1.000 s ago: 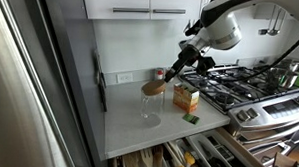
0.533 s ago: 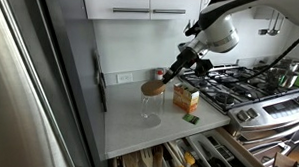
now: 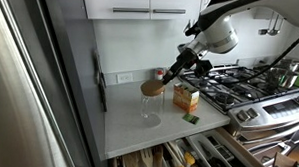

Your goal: Pick up the brown lid and put it on the clear jug

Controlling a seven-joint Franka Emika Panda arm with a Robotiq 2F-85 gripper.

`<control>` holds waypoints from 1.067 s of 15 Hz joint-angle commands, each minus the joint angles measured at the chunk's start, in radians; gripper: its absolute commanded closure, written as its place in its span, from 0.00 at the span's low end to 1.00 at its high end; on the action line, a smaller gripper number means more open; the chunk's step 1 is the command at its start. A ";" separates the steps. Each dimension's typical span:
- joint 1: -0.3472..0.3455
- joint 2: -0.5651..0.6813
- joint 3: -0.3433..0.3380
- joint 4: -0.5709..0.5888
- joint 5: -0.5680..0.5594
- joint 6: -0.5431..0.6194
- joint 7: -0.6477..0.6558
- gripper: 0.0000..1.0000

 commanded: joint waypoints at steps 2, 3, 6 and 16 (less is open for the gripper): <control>0.000 -0.004 -0.001 -0.019 -0.003 0.011 0.007 0.00; -0.002 -0.010 -0.003 -0.011 0.003 0.017 -0.001 0.00; -0.004 -0.015 -0.004 0.004 0.012 0.050 -0.022 0.00; 0.009 0.023 0.011 -0.001 0.023 0.126 -0.044 0.00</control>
